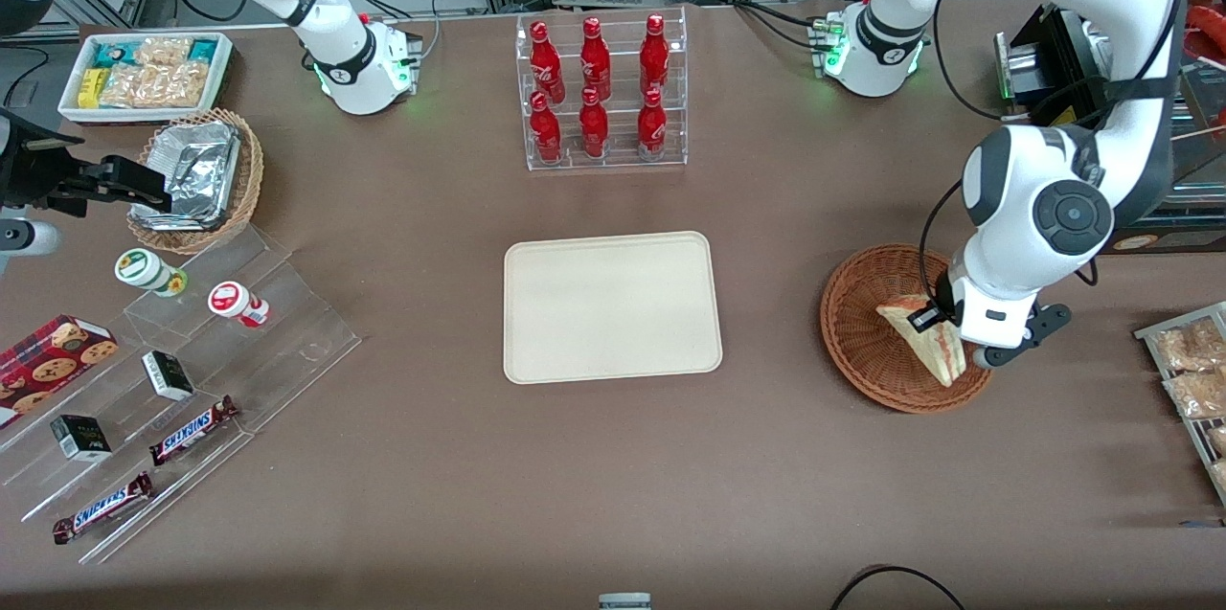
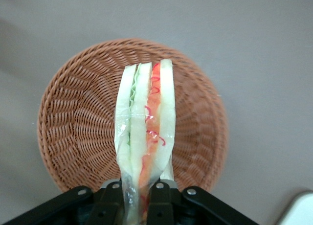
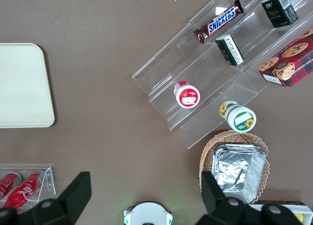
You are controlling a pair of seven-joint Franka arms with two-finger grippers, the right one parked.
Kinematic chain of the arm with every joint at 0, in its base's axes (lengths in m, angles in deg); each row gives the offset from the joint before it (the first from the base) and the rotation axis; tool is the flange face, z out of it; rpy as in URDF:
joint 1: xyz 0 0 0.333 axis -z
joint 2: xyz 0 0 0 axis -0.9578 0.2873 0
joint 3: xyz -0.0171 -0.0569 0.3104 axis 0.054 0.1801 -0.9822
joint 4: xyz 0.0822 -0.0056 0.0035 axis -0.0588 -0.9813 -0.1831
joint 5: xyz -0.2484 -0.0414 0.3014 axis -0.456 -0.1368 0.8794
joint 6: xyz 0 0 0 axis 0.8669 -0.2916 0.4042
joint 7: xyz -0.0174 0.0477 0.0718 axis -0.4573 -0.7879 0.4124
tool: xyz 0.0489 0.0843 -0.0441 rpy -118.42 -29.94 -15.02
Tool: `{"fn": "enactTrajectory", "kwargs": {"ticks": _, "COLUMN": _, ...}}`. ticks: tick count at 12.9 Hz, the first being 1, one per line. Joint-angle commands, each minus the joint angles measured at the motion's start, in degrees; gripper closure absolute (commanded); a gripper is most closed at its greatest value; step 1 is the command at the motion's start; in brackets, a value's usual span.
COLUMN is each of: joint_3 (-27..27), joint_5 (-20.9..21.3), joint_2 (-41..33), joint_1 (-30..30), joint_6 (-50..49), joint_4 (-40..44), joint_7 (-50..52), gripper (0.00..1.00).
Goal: Place sandwich from basket to tray
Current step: 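Lift the sandwich and carry it toward the cream tray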
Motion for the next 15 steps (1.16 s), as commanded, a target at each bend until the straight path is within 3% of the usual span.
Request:
{"fn": "enactTrajectory", "kwargs": {"ticks": 1, "joint_3": 0.37, "joint_5": 1.08, "joint_2": 0.76, "joint_1": 2.62, "joint_6": -6.40, "joint_4": 7.31, "joint_7": 0.55, "gripper": 1.00}}
{"fn": "enactTrajectory", "kwargs": {"ticks": 4, "joint_3": 0.37, "joint_5": 0.20, "joint_2": 2.16, "joint_1": 10.34, "joint_6": -9.14, "joint_4": 12.32, "joint_7": 1.16, "gripper": 1.00}}
{"fn": "enactTrajectory", "kwargs": {"ticks": 7, "joint_3": 0.37, "joint_5": -5.49, "joint_2": 6.02, "joint_1": 16.15, "joint_6": -9.06, "joint_4": 17.07, "joint_7": 1.25, "gripper": 1.00}}
{"fn": "enactTrajectory", "kwargs": {"ticks": 11, "joint_3": 0.37, "joint_5": -8.67, "joint_2": 13.31, "joint_1": 25.28, "joint_6": -8.88, "joint_4": 25.50, "joint_7": 2.74, "gripper": 1.00}}
{"fn": "enactTrajectory", "kwargs": {"ticks": 15, "joint_3": 0.37, "joint_5": -8.68, "joint_2": 22.97, "joint_1": 32.76, "joint_6": -8.44, "joint_4": 33.85, "joint_7": 5.29, "gripper": 1.00}}
